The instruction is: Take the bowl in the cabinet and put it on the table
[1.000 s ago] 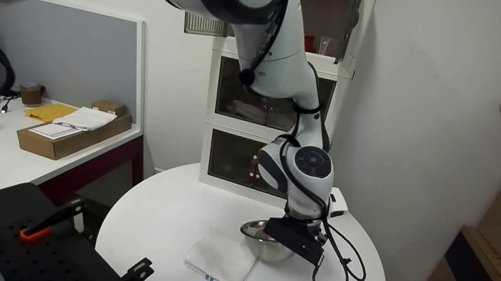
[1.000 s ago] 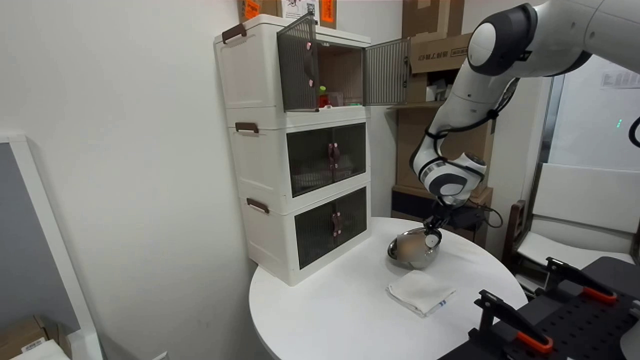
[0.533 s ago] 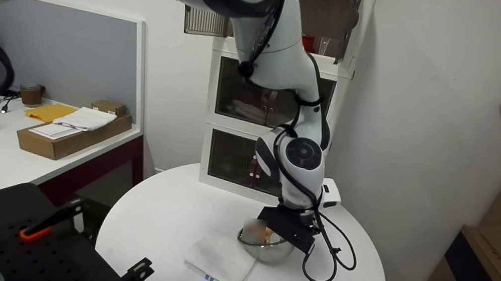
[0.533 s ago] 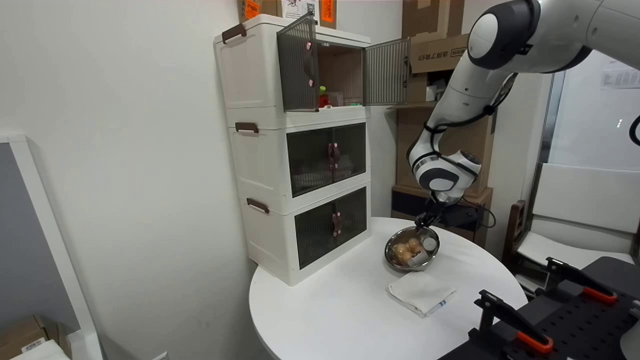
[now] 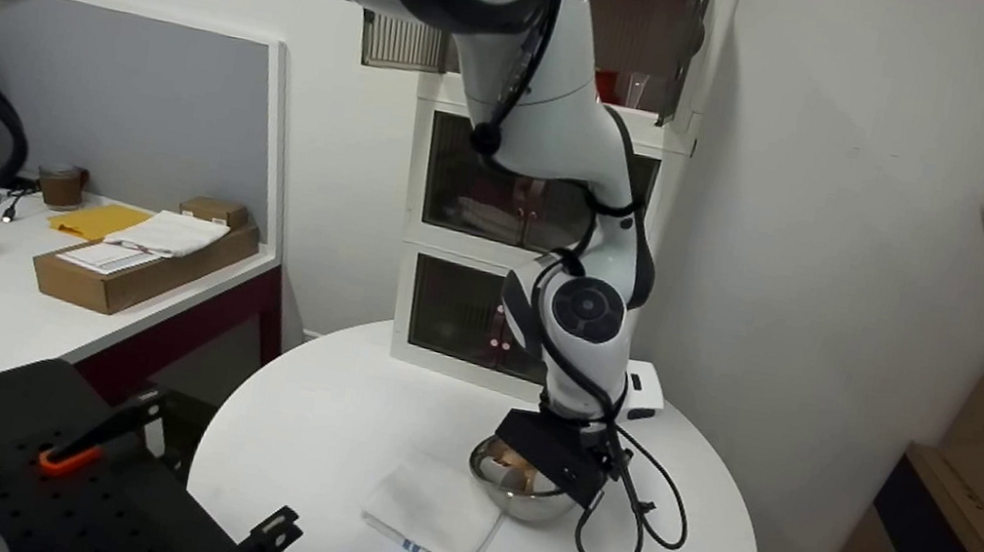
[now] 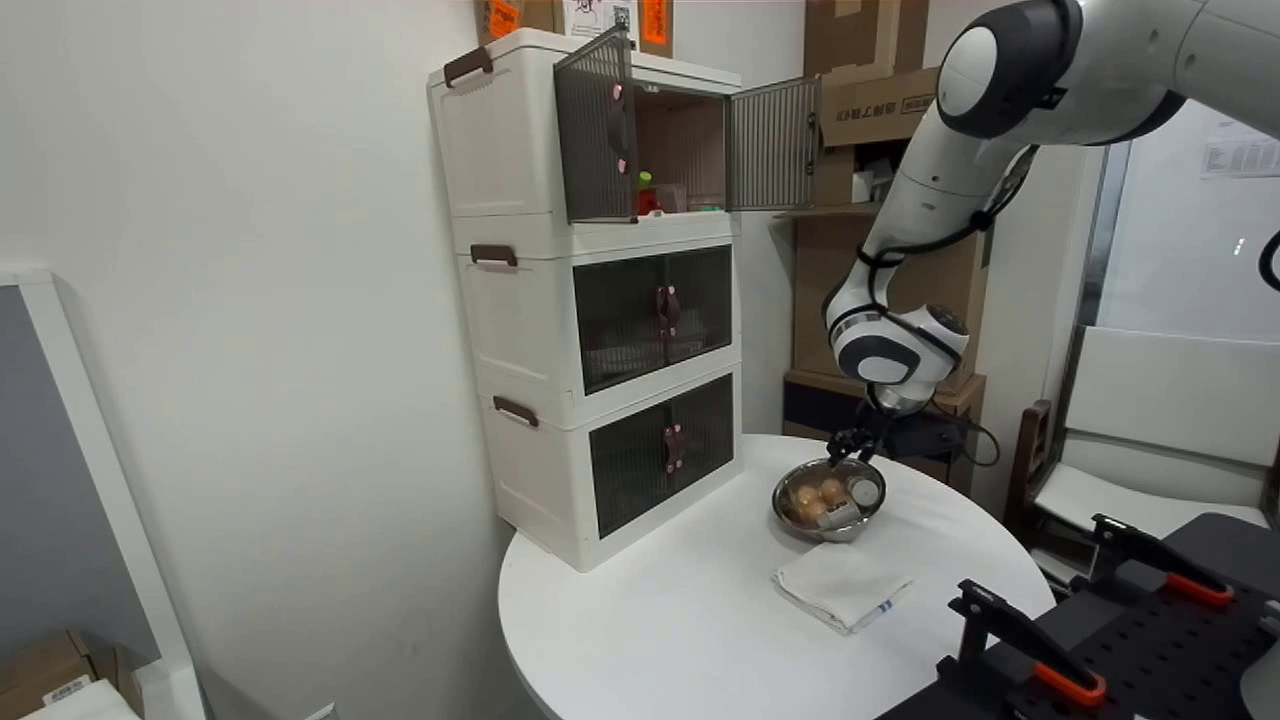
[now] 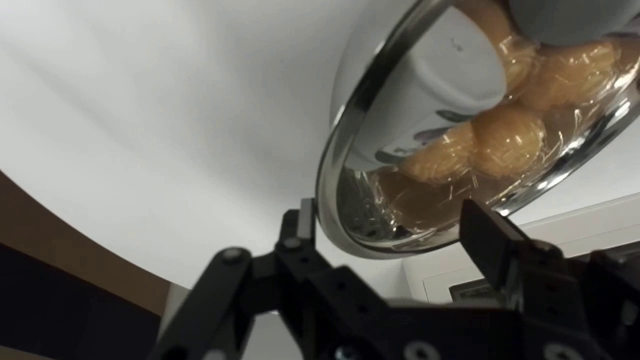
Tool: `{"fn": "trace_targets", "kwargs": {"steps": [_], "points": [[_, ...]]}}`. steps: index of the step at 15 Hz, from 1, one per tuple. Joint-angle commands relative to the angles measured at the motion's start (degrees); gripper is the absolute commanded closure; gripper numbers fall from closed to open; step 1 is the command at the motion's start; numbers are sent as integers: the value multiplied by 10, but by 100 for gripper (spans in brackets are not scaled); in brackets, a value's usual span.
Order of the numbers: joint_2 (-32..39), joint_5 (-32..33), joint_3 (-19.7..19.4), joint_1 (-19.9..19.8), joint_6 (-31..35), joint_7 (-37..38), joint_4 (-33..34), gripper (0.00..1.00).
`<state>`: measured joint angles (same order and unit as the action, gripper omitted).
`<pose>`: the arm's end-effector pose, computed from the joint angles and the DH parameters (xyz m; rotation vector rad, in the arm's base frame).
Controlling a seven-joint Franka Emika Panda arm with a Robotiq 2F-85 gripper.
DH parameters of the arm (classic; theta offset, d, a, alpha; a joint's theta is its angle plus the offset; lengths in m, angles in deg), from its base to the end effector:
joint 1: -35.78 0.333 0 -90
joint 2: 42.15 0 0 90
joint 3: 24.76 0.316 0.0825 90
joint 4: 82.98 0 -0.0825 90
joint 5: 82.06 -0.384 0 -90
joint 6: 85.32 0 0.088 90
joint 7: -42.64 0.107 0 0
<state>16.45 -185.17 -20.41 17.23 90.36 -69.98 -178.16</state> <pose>0.5511 -0.2199 0.0059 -3.0159 0.1762 -0.7628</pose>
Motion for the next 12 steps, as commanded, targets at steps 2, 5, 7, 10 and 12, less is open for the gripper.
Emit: {"fn": "trace_targets", "kwargs": {"steps": [2,5,7,10,12], "points": [[-4,-45,-10,-13,-14,-27,-25,0],[-8,-60,-18,-20,-22,-29,-39,0],[-18,-67,-21,-25,-27,-28,-54,0],[-79,-36,0,-40,-29,6,-130,0],[-139,-12,19,-44,-21,12,-196,0]]}}
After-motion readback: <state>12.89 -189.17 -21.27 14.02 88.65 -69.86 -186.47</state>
